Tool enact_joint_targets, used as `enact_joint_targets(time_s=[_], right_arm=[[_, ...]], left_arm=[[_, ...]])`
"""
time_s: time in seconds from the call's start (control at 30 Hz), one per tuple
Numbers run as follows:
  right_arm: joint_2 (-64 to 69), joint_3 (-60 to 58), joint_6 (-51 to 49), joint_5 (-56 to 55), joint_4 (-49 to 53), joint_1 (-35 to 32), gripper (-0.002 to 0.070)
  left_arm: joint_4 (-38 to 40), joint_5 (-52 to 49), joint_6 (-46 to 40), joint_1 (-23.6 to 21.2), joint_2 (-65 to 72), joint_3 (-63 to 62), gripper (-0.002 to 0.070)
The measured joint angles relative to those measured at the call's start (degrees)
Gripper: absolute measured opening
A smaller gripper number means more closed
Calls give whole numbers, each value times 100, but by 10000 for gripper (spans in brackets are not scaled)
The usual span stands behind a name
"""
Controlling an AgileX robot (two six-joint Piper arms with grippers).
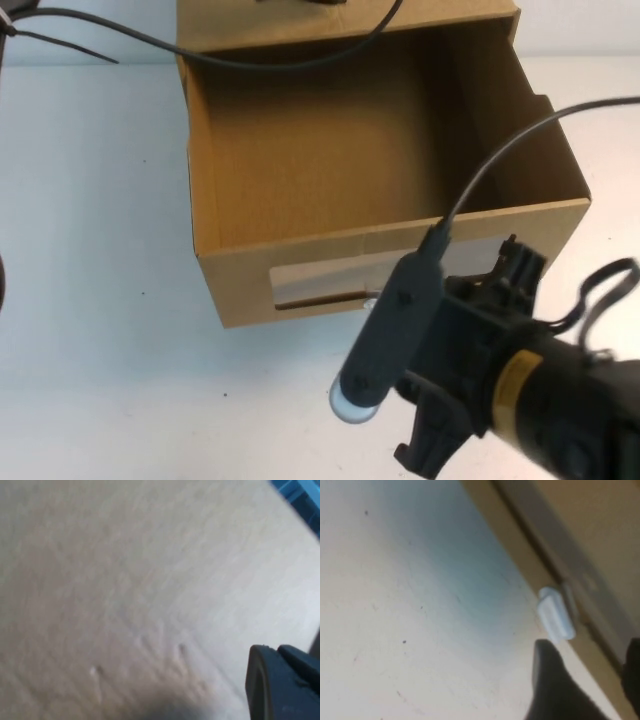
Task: Open the shoe box
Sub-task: 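Pull the top drawer of the cardboard box fully open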
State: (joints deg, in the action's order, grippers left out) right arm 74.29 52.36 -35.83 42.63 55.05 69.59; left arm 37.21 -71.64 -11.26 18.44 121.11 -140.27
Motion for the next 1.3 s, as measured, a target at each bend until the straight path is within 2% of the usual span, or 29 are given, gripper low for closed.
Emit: enact_joint_targets(time_s=[0.1, 0.27, 0.4, 0.5, 0.63, 0.73, 0.87, 1.07, 1.2, 1.3], right_arm=[[-327, 147, 0, 275, -23, 140, 220], [-712, 479, -12, 909, -8, 176, 42], [-753, 932, -12, 1358, 27, -25, -1], [-765, 1351, 63, 1384, 40, -516, -9], [-765, 1965, 278, 1257, -105, -1629, -10], [-765, 2297, 793, 954, -701, -2635, -10], [-774, 2454, 1684, 549, -2035, -4091, -12], [-774, 2454, 3391, 506, -4347, -6162, -12], [-774, 2441, 4435, 527, -5934, -7145, -12], [-786, 2243, 5097, 539, -6874, -7606, -13]], left_arm=[[13, -40, 40, 0, 24, -431, -5], [24, -52, 66, 0, -187, -839, -5], [-161, -76, 66, 11, -477, -885, -5], [-545, -101, -10, 70, -675, -888, -5], [-1068, -120, -45, 180, -880, -888, -5], [-1261, -142, -45, 226, -1027, -888, -5], [-1516, -152, -45, 261, -1240, -888, -5], [-1967, -154, -4, 261, -1545, -855, -5], [-2098, -154, 6, 261, -1918, -321, -5], [-2287, -154, -32, 261, -2266, 367, -5]])
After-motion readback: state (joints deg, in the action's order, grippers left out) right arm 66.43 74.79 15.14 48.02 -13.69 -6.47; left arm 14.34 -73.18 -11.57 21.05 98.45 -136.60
